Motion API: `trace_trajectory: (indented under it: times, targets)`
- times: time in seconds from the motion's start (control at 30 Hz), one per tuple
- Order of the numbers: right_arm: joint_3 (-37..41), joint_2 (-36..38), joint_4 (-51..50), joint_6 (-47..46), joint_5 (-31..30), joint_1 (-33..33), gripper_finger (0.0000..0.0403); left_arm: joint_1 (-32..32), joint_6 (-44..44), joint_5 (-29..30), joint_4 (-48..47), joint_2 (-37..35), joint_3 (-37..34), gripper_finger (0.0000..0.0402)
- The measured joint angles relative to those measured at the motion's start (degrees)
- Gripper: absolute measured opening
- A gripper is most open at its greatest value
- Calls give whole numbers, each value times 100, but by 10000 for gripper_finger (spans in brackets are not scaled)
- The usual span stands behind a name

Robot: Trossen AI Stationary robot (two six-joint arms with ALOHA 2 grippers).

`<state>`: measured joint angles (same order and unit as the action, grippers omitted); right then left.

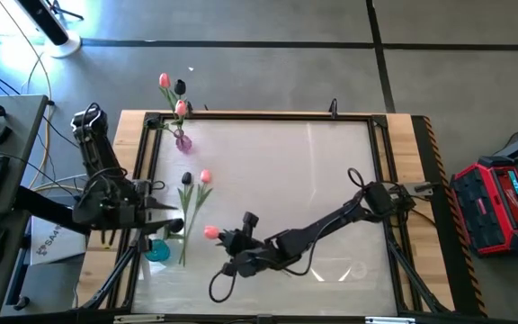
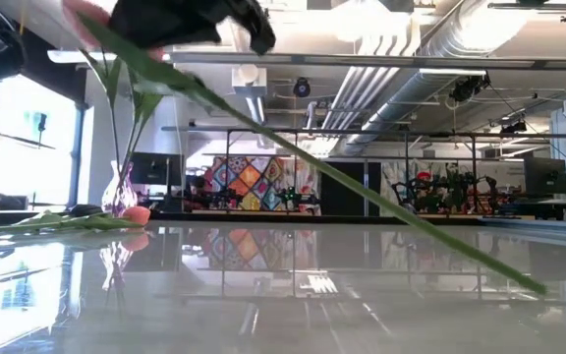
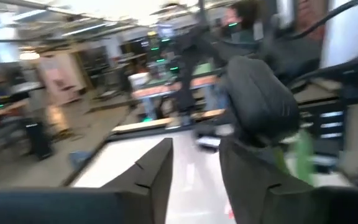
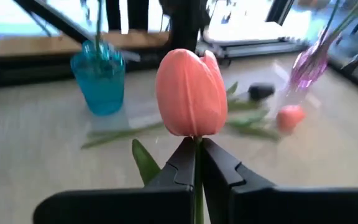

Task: Sort flowers into vase by color
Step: Put the pink flower into the blue glass vase

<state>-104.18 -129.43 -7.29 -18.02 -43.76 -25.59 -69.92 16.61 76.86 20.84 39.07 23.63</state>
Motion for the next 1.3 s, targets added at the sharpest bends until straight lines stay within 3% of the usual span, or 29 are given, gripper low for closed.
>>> trace_trajectory:
  times: [0.13, 0.4, 0.57, 0.67, 1.0, 1.13, 1.3]
  targets:
    - [0, 71, 290, 408, -588, -165, 0, -573, 460, 1279, -4, -21, 124, 161]
    - [0, 166, 173, 534, -1447, -267, 0, -1518, 318, 1178, 184, -300, 136, 181]
    - [0, 168, 952, 1593, -1950, -288, 0, -1965, -89, 321, 133, -272, 135, 180]
    - [0, 168, 1971, 2584, -1914, -288, 0, -2021, -214, 139, 139, -178, 135, 179]
    - [0, 181, 5975, 6626, -1572, -295, 0, -1672, -211, 428, 173, -109, 135, 179]
    - [0, 181, 6910, 7376, -1449, -328, 0, -1555, -154, 448, 150, -109, 135, 179]
    - [0, 181, 7763, 7570, -764, -347, 0, -1434, -149, 451, 144, -109, 135, 179]
